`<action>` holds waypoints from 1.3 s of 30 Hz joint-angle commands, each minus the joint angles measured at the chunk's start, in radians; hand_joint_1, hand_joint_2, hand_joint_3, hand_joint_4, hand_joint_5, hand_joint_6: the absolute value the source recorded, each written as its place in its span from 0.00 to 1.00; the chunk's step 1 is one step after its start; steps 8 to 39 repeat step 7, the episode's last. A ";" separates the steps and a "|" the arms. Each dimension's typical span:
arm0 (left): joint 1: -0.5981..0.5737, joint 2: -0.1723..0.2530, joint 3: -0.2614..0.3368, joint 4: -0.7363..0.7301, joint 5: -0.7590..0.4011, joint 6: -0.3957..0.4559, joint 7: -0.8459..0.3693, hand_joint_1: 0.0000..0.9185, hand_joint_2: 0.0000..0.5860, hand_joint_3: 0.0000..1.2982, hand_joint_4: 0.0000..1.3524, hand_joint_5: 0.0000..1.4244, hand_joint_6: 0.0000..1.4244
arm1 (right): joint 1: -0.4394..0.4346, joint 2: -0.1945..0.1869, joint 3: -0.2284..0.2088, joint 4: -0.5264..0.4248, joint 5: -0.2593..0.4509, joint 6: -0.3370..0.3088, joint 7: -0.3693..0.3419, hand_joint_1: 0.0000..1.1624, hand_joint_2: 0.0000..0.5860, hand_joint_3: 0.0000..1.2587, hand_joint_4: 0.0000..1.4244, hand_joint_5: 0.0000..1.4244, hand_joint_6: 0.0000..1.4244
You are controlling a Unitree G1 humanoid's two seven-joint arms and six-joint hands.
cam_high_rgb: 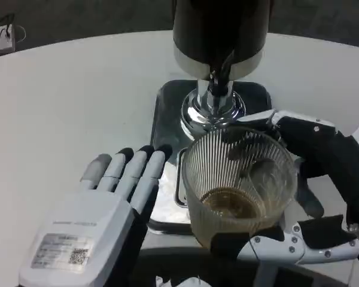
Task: Grasp the cup under the faucet to collect the drink, then remove the cup.
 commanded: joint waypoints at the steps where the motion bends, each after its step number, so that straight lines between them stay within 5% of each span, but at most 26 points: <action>1: -0.001 -0.003 0.007 0.012 0.004 -0.003 -0.005 0.00 0.11 0.00 0.00 0.00 0.00 | -0.012 0.006 -0.006 -0.018 0.016 -0.027 -0.010 1.00 0.14 0.71 0.74 0.86 1.00; 39: -0.013 -0.004 0.009 0.024 0.002 -0.002 -0.007 0.00 0.11 0.00 0.00 0.00 0.00 | -0.015 0.007 -0.008 -0.014 0.017 -0.028 -0.013 1.00 0.14 0.71 0.74 0.86 1.00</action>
